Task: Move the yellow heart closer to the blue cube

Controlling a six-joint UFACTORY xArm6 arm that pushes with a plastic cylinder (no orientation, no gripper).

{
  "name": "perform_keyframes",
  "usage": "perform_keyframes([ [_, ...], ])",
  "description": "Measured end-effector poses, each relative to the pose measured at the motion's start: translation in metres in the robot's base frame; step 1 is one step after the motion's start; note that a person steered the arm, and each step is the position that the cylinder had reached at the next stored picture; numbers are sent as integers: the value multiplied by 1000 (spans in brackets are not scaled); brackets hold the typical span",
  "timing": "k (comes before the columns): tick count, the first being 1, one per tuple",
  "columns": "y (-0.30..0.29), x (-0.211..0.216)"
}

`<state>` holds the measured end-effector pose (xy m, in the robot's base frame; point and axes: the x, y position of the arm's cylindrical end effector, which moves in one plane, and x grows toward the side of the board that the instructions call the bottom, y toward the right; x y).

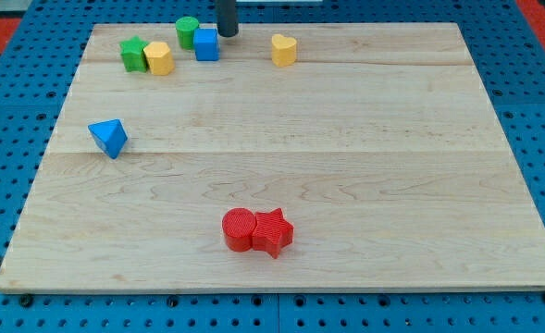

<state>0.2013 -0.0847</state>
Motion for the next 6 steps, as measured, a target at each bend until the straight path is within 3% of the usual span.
perform_keyframes([
  [1, -57, 6],
  [2, -77, 12],
  [3, -24, -9],
  [5, 195, 0],
  [6, 207, 20],
])
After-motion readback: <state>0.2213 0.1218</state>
